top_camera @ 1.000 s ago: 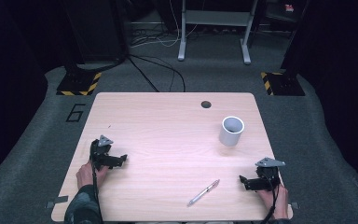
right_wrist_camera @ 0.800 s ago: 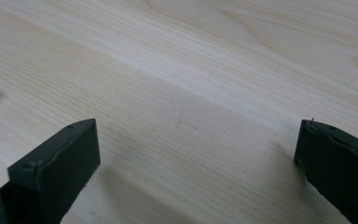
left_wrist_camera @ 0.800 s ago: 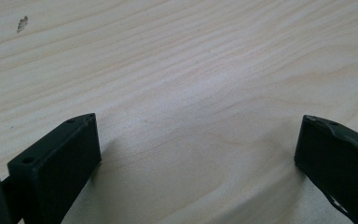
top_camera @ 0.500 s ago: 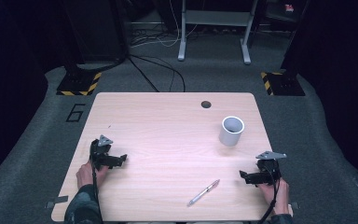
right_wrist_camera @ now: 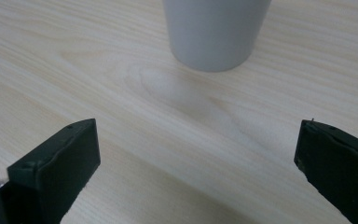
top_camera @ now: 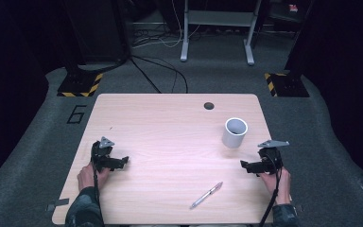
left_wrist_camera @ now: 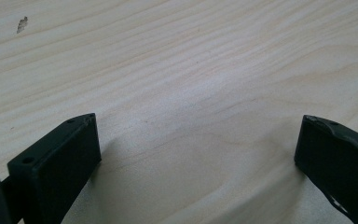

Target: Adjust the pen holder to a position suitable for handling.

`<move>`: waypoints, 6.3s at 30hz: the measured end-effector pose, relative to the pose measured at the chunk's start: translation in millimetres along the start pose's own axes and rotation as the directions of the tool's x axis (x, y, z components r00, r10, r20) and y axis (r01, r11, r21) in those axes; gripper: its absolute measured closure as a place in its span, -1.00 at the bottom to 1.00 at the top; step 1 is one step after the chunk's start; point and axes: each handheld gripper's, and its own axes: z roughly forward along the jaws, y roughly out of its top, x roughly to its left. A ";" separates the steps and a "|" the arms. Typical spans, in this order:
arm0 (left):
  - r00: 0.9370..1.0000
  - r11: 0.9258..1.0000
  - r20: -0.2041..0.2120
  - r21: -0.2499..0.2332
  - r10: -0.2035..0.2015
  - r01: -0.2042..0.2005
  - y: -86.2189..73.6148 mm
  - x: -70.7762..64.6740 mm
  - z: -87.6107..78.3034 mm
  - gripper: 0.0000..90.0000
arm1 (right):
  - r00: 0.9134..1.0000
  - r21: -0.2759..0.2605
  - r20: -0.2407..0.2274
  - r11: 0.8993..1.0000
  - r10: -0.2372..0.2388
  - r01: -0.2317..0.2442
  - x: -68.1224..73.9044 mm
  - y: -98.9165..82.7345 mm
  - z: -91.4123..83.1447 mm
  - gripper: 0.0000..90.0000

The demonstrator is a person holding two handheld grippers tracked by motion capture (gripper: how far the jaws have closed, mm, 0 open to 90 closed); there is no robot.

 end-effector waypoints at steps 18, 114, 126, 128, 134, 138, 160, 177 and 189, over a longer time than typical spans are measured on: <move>1.000 1.000 0.000 0.001 -0.001 0.001 0.0 0.1 0.0 -0.99 | 1.000 -0.015 -0.020 1.000 -0.005 0.005 -8.0 54.2 12.3 -1.00; 1.000 1.000 0.000 0.002 -0.001 0.001 0.0 0.2 0.0 -0.99 | 0.998 0.004 0.061 1.000 -0.014 0.014 -1.1 106.6 70.4 -0.87; 1.000 1.000 0.000 0.002 -0.001 0.001 0.0 0.2 0.0 -0.99 | 0.999 -0.012 0.009 0.999 -0.045 0.045 11.0 116.4 61.8 -0.87; 1.000 1.000 0.000 0.002 -0.001 0.001 0.0 0.1 0.0 -0.99 | 0.998 -0.012 0.005 0.998 -0.055 0.055 15.2 117.9 61.2 -0.87; 1.000 1.000 0.000 0.002 -0.001 0.001 0.0 0.1 0.0 -0.99 | 0.997 -0.009 -0.036 0.998 -0.069 0.069 22.7 119.4 62.8 -0.87; 1.000 1.000 0.000 0.001 -0.001 0.001 0.0 0.1 0.0 -0.99 | 0.994 -0.023 -0.069 0.996 -0.090 0.089 25.8 120.5 61.4 -0.87; 1.000 1.000 -0.002 0.003 -0.005 0.005 0.2 0.0 -0.2 -0.99 | 0.956 -0.052 -0.197 0.976 -0.219 0.213 66.9 129.6 64.4 -0.87; 1.000 1.000 -0.002 0.004 -0.006 0.006 0.1 -0.1 -0.2 -0.99 | 0.918 -0.025 -0.242 0.948 -0.313 0.317 118.7 137.6 83.9 -0.87; 1.000 1.000 -0.006 0.002 -0.006 0.006 0.2 0.1 -0.1 -0.99 | 0.905 0.002 -0.262 0.938 -0.334 0.347 152.3 137.3 102.7 -0.87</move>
